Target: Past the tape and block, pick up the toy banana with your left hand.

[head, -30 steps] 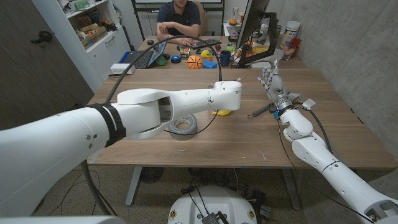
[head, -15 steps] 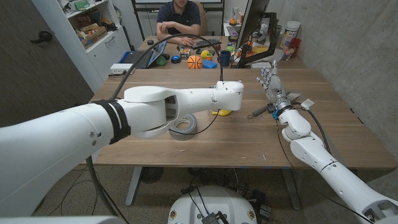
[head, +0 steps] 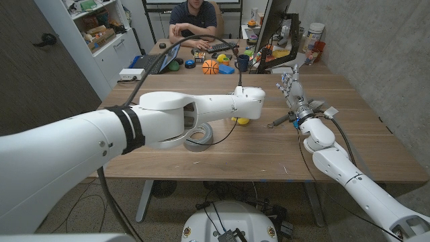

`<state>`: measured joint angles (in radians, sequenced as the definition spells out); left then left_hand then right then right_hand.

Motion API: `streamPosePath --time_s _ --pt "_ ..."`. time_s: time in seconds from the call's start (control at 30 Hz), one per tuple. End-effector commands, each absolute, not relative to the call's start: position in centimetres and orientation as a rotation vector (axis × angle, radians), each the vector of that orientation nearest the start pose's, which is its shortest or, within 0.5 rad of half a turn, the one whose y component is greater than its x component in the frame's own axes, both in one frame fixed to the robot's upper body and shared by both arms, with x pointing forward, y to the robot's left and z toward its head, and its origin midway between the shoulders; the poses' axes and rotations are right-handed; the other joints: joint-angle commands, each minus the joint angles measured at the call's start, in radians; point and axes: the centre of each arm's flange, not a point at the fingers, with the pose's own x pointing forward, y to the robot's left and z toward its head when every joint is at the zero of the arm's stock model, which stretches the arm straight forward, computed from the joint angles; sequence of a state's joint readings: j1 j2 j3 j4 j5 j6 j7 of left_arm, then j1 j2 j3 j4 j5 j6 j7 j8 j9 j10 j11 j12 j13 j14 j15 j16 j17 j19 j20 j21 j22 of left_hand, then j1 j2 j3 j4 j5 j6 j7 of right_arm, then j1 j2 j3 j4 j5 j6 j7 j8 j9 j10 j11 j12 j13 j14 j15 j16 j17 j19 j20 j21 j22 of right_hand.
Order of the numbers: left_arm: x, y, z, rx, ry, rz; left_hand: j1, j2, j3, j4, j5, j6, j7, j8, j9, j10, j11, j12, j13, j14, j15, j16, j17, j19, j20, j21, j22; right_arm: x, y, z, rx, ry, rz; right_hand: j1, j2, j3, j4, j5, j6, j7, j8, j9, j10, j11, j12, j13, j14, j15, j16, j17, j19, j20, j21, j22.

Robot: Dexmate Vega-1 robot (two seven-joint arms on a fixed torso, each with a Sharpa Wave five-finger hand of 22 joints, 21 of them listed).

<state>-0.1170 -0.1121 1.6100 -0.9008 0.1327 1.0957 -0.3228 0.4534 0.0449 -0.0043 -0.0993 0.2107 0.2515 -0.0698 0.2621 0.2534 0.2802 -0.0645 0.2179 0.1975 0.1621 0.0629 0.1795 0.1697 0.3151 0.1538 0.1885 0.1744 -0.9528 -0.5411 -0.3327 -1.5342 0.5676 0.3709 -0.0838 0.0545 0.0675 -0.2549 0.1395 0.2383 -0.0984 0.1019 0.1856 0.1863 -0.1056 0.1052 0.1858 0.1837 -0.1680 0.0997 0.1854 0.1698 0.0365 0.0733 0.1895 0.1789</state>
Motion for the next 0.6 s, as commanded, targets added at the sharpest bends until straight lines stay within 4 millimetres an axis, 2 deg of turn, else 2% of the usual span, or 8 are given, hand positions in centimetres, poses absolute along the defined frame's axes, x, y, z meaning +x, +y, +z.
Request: streamPosePath --time_s 0.03,0.6 --pt "66.26 -5.46 5.53 1.667 0.169 0.008 0.007 0.005 -0.002 -0.007 -0.003 -0.001 0.001 -0.001 0.003 -0.004 0.001 -0.001 0.006 -0.009 0.002 0.002 0.004 -0.003 -0.003 0.001 0.004 59.85 -27.07 0.09 0.024 -0.782 0.195 0.004 0.012 -0.008 0.001 0.008 0.006 0.003 0.008 0.003 0.001 -0.001 0.005 0.001 -0.004 0.003 0.006 0.004 0.003 0.008 0.008 0.003" --pt "66.65 -6.28 5.22 1.688 0.193 -0.005 0.016 0.010 0.003 -0.012 -0.004 0.028 0.003 0.009 0.005 0.016 -0.002 0.004 0.006 -0.003 0.002 0.007 0.004 0.003 -0.006 0.006 0.005 60.14 -27.54 0.02 0.035 -0.782 0.198 0.005 0.012 -0.009 0.001 0.008 0.007 0.002 0.008 0.003 0.001 -0.001 0.005 0.001 -0.003 0.003 0.006 0.004 0.004 0.009 0.008 0.003"
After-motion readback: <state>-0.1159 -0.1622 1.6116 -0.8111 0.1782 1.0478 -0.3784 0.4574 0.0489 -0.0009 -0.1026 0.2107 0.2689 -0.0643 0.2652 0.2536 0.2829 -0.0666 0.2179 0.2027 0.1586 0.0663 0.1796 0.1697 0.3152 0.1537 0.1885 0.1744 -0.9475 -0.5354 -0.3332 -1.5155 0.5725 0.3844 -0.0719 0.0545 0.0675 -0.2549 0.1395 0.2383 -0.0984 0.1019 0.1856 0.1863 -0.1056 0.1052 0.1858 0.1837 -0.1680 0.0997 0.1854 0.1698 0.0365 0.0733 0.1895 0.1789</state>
